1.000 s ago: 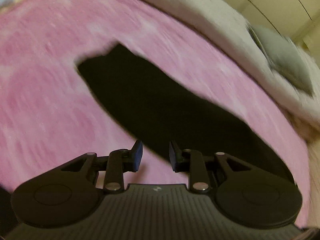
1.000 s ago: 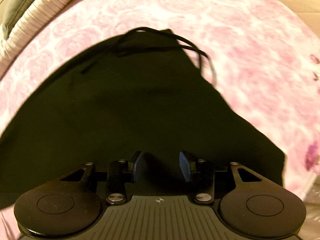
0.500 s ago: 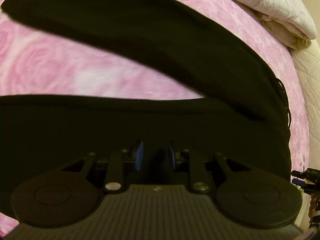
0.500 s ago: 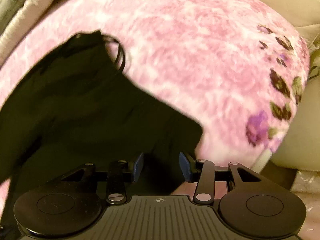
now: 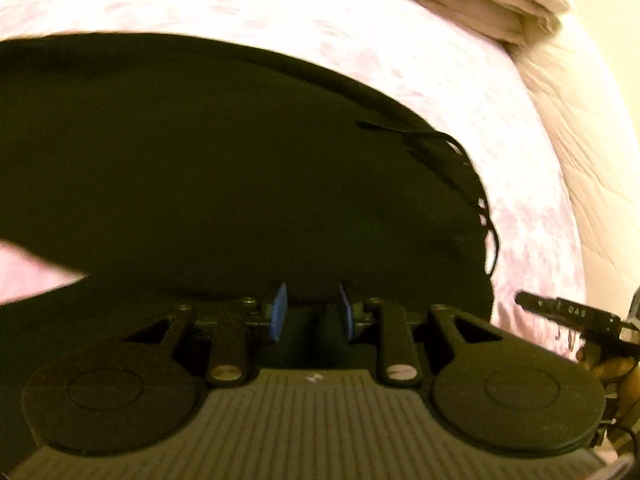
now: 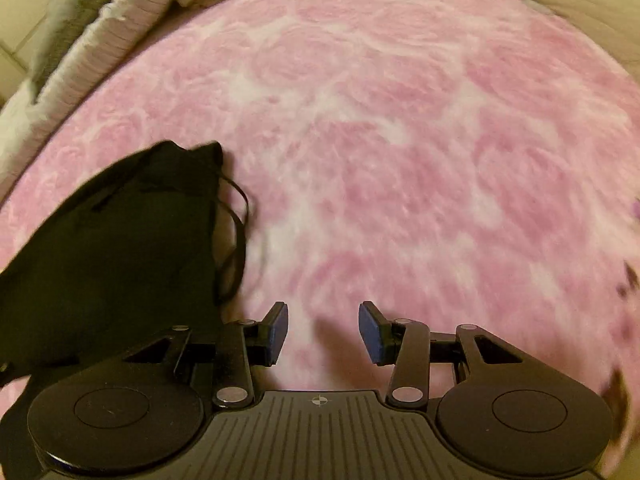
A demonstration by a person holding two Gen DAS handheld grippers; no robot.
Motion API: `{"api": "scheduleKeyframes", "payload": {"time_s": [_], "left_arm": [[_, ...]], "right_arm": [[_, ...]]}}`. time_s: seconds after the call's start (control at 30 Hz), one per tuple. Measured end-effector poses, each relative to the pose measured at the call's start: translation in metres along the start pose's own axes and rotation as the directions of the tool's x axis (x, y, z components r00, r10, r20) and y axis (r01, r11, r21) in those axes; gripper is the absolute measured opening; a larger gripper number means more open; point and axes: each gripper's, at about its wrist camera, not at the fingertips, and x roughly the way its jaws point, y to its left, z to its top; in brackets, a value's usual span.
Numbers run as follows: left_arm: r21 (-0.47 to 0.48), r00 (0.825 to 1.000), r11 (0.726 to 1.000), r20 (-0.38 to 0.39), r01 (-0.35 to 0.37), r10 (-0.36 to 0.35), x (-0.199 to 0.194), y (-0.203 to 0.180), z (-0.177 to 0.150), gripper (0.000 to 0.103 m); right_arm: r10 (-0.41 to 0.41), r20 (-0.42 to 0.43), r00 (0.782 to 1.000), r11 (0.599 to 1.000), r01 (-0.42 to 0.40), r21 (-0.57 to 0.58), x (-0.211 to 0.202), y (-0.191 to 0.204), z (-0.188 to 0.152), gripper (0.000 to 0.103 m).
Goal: Fold clothes
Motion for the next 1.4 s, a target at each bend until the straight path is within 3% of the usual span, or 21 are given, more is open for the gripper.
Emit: {"api": "scheduleKeyframes", "payload": {"time_s": [0.2, 0.37, 0.5, 0.57, 0.6, 0.73, 0.83, 0.9, 1.0, 1.07, 1.17, 1.3, 1.4], "left_arm": [[-0.067, 0.999, 0.997, 0.020, -0.035, 0.037, 0.023, -0.002, 0.031, 0.023], [-0.107, 0.996, 0.992, 0.038, -0.072, 0.076, 0.023, 0.014, 0.046, 0.023], [-0.124, 0.994, 0.988, 0.045, -0.097, 0.103, 0.014, 0.029, 0.047, 0.023], [-0.136, 0.993, 0.985, 0.048, -0.105, 0.112, 0.006, 0.039, 0.044, 0.023], [-0.142, 0.992, 0.984, 0.050, -0.109, 0.117, 0.002, 0.044, 0.042, 0.023], [-0.166, 0.989, 0.978, 0.055, -0.125, 0.136, -0.013, 0.065, 0.037, 0.023], [-0.189, 0.988, 0.973, 0.058, -0.133, 0.146, -0.025, 0.080, 0.032, 0.023], [-0.210, 0.987, 0.968, 0.058, -0.134, 0.149, -0.034, 0.092, 0.028, 0.023], [-0.240, 0.987, 0.962, 0.065, -0.127, 0.147, -0.051, 0.108, 0.017, 0.023], [-0.255, 0.987, 0.960, 0.074, -0.119, 0.142, -0.061, 0.117, 0.010, 0.023], [-0.267, 0.987, 0.957, 0.082, -0.112, 0.138, -0.077, 0.131, -0.003, 0.023], [-0.280, 0.986, 0.954, 0.090, -0.108, 0.138, -0.097, 0.151, -0.019, 0.023], [-0.288, 0.985, 0.951, 0.092, -0.114, 0.146, -0.112, 0.167, -0.031, 0.023]], "right_arm": [[0.137, 0.000, 0.991, 0.981, -0.136, -0.135, 0.017, 0.006, 0.019, 0.044], [0.089, 0.043, 0.995, 0.963, -0.075, -0.258, 0.046, 0.034, 0.025, 0.044], [0.044, 0.123, 0.991, 0.963, -0.009, -0.269, 0.071, 0.048, 0.033, 0.044], [0.041, 0.145, 0.989, 0.963, 0.000, -0.270, 0.075, 0.049, 0.036, 0.020], [0.038, 0.155, 0.987, 0.963, 0.005, -0.269, 0.076, 0.049, 0.037, 0.000], [0.072, 0.222, 0.972, 0.985, -0.035, -0.167, 0.047, 0.037, 0.038, 0.000], [0.169, 0.297, 0.940, 0.981, -0.130, -0.147, 0.006, 0.042, 0.028, 0.000], [0.244, 0.290, 0.925, 0.958, -0.183, -0.222, -0.014, 0.060, 0.018, 0.000], [0.335, 0.128, 0.933, 0.864, -0.250, -0.438, -0.023, 0.107, -0.010, 0.000], [0.282, -0.001, 0.960, 0.789, -0.232, -0.568, -0.012, 0.140, -0.038, 0.000], [0.117, -0.103, 0.988, 0.723, -0.156, -0.673, 0.022, 0.172, -0.080, 0.002], [-0.053, -0.102, 0.993, 0.669, -0.041, -0.742, 0.045, 0.198, -0.111, 0.011], [-0.109, -0.043, 0.993, 0.689, 0.044, -0.724, 0.039, 0.203, -0.109, 0.028]]}}
